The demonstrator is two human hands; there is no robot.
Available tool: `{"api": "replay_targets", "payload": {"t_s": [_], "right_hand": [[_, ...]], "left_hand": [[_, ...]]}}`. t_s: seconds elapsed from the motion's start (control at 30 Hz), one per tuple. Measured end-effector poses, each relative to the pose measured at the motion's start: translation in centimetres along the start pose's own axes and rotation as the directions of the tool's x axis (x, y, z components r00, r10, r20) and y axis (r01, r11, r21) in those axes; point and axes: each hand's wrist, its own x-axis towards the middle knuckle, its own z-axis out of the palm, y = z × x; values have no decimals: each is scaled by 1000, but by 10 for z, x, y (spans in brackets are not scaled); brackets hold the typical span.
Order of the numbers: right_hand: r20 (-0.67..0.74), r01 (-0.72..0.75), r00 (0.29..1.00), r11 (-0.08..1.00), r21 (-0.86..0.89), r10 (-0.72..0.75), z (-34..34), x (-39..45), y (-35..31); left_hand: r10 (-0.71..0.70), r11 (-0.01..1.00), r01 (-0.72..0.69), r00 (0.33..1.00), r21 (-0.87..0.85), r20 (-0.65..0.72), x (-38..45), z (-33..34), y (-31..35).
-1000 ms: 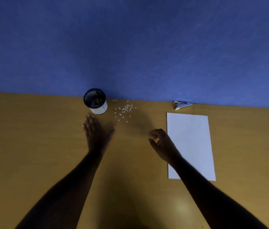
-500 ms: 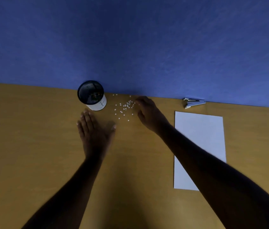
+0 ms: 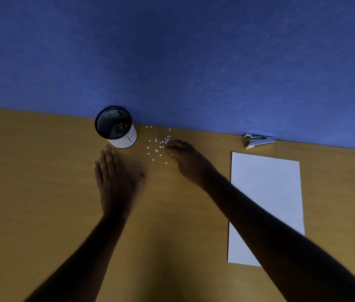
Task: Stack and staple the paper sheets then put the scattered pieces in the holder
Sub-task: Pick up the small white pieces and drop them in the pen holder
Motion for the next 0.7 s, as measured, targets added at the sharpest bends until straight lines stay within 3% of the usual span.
{"api": "replay_targets", "payload": {"t_s": [0.13,0.47,0.7], "right_hand": [[-50,-71,996,997,-13,71,-10,26,18],[14,149,989,986,-72,-148,3,2,6],[-29,-9,1000,999,-50,8,-14,11,15]], "left_hand": [[2,1000,-1,1000,12,-16,0,-1,2],[-1,1000,1,1000,-6,-8,0,-3,1],[-9,1000,9,1000,-22,-11,0,-3,1]]}}
